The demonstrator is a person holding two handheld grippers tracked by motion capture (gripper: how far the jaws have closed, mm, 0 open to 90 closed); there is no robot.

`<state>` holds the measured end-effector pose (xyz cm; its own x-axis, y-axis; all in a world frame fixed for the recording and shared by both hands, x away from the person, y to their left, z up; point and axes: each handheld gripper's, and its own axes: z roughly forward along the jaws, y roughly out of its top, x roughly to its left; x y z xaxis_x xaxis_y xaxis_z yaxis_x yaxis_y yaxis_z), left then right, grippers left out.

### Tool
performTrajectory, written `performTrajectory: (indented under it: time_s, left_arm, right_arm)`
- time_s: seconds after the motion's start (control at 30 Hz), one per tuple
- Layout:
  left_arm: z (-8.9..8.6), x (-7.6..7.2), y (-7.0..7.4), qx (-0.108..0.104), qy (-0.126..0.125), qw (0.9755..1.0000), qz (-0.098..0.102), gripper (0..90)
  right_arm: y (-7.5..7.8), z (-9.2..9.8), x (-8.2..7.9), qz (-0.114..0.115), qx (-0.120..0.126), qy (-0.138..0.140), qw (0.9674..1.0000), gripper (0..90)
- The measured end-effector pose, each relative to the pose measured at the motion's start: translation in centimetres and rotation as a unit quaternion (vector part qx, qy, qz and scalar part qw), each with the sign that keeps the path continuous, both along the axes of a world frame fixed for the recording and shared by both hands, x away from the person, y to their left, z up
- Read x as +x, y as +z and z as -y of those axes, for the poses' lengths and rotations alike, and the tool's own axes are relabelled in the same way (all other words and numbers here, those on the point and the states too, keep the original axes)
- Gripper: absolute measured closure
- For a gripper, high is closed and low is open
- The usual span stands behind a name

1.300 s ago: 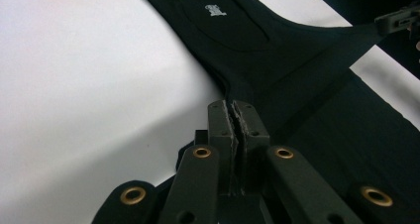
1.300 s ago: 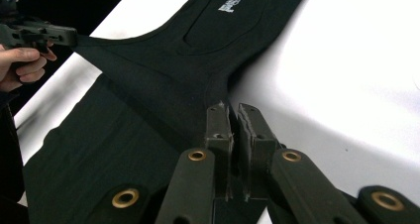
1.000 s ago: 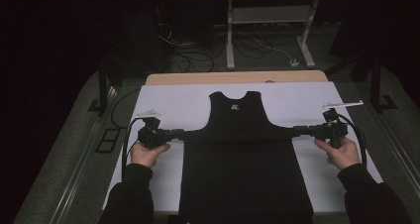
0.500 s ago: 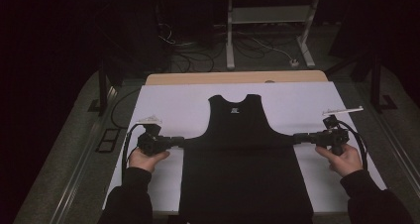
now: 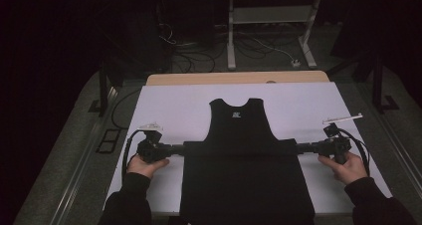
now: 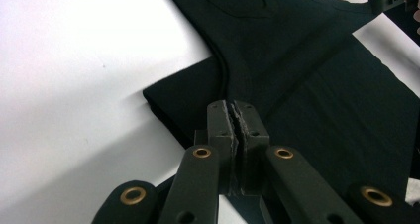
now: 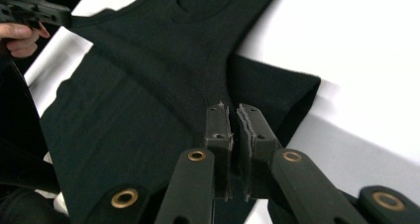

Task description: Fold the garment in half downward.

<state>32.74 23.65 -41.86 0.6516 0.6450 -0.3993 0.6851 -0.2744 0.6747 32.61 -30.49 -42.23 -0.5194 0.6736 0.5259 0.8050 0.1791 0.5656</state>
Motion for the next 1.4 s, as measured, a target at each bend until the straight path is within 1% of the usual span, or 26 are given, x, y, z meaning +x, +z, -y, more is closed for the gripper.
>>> performTrajectory:
  time_s: [0.13, 0.23, 0.4, 0.6, 0.77, 1.03, 1.07, 1.3, 1.4]
  left_arm:
    - [0.0, -0.2, -0.1, 0.002, -0.003, 1.0000, -0.004, 85.9]
    - [0.1, -0.3, -0.2, 0.003, -0.005, 1.0000, -0.005, 85.9]
    - [0.2, -0.4, -0.4, 0.009, -0.010, 0.9998, -0.014, 85.9]
    - [0.3, -0.4, -0.8, 0.015, -0.014, 0.9992, -0.033, 85.9]
    - [0.5, -0.4, -1.1, 0.024, -0.020, 0.9986, -0.042, 85.9]
    - [0.7, -0.4, -1.4, 0.031, -0.023, 0.9981, -0.048, 85.7]
    - [0.7, -0.4, -1.4, 0.032, -0.024, 0.9980, -0.048, 85.6]
    - [0.8, -0.3, -1.6, 0.040, -0.022, 0.9979, -0.045, 84.0]
    - [0.7, -0.3, -1.6, 0.043, -0.018, 0.9980, -0.044, 81.0]
  right_arm:
    - [-0.3, 0.1, -0.2, -0.011, -0.002, 0.001, 0.9999, 82.4]
    - [-0.3, 0.1, -0.3, -0.011, -0.002, 0.002, 0.9999, 82.4]
    - [-0.5, 0.0, -0.5, -0.019, -0.006, 0.006, 0.9998, 82.2]
    - [-0.7, -0.1, -0.6, -0.028, -0.010, 0.007, 0.9995, 82.1]
    - [-0.9, -0.2, -0.6, -0.036, -0.017, 0.011, 0.9991, 82.1]
    - [-1.2, -0.4, -0.5, -0.041, -0.026, 0.017, 0.9987, 81.9]
    - [-1.2, -0.5, -0.5, -0.044, -0.027, 0.016, 0.9985, 81.8]
    - [-1.4, -0.6, -0.5, -0.046, -0.032, 0.019, 0.9982, 80.4]
    - [-1.3, -0.6, -0.6, -0.044, -0.039, 0.016, 0.9981, 77.9]
